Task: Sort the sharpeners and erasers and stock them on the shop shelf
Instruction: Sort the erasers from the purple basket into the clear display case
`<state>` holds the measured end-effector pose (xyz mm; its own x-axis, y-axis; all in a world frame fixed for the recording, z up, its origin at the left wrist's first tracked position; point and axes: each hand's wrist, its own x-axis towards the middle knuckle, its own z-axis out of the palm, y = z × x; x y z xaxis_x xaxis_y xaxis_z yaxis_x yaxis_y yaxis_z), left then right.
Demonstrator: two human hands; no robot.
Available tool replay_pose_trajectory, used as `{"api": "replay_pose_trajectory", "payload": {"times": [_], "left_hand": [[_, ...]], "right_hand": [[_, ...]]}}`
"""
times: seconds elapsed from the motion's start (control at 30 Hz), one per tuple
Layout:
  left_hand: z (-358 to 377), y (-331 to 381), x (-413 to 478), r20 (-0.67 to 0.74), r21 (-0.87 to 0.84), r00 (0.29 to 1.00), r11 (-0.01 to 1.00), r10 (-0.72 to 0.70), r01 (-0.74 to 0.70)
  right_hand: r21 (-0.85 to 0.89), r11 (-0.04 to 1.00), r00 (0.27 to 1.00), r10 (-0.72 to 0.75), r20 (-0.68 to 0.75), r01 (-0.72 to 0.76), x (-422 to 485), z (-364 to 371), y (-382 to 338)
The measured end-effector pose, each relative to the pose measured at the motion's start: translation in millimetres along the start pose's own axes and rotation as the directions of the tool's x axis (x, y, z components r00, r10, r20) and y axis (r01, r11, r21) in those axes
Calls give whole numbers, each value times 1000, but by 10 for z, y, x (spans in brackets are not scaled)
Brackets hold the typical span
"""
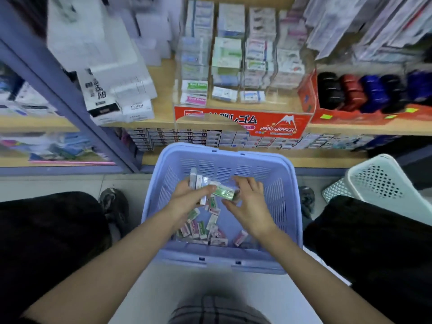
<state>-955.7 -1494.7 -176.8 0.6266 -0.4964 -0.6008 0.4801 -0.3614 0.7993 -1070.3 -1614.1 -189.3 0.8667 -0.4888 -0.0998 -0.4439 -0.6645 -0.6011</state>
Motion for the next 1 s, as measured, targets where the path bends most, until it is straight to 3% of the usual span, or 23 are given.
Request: {"api": "replay_pose_trajectory", "payload": {"times": [0.07,0.17,0.27,0.33,0.47,0.6,0.8,1.0], "left_hand": [[-82,121,-72,-48,-19,998,999,27,-28],[-165,318,-185,-49,-7,995,997,82,-83],[-179,512,-266,-58,15,990,991,130,-129],[-183,654,-304,-66,-2,986,988,155,-155],[-243,926,-332,-99,-49,977,980,188,-193],[-327,1175,-306,-103,-46,968,971,229,-235],[-438,1487,-87,-130,-149,966,959,224,-242],[-462,1696,154,-216,-190,952,947,216,-258]], "right_hand": [[11,998,998,60,13,-60,-46,-118,-39],[183,978,995,99,15,-100,-102,-344,-165],[221,975,999,-29,38,20,-118,-515,-380],[167,979,993,-114,-25,117,-86,-598,-535],[-86,984,975,-170,-144,159,82,-744,-802],[-446,850,882,-411,-230,280,389,-825,-891],[-536,762,776,-566,-278,364,904,-928,-981],[-547,745,742,-599,-299,381,1360,-980,-1094]]}}
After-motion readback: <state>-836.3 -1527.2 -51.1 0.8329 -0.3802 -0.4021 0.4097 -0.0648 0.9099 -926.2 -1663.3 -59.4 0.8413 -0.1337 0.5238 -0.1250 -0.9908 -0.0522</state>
